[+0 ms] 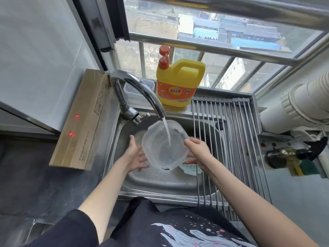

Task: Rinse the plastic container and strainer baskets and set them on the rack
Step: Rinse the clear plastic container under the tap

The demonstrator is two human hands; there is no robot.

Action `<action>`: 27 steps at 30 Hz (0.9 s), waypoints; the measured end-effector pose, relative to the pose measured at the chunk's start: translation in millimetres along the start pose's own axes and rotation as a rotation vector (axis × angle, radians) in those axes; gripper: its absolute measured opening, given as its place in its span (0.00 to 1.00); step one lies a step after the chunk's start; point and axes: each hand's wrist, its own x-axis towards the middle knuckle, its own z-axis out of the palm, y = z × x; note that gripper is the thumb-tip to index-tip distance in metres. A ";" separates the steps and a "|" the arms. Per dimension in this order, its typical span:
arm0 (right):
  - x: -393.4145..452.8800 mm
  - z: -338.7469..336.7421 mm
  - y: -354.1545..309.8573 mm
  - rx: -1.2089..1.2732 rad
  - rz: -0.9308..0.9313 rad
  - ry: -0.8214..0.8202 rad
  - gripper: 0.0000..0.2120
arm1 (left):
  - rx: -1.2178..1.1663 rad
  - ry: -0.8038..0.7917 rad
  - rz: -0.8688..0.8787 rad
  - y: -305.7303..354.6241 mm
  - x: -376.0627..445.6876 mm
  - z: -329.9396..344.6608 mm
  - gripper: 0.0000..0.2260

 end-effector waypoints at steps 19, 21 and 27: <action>7.5 8.5 -8.7 0.040 0.158 -0.093 0.16 | -0.058 0.180 0.018 3.0 1.0 -15.0 0.32; 13.2 6.9 -16.7 0.125 0.153 -0.057 0.15 | -0.061 0.181 0.022 2.1 1.3 -15.4 0.31; 0.6 16.2 -16.0 -0.013 0.196 -0.114 0.12 | -0.073 0.153 0.009 0.8 1.5 -10.8 0.30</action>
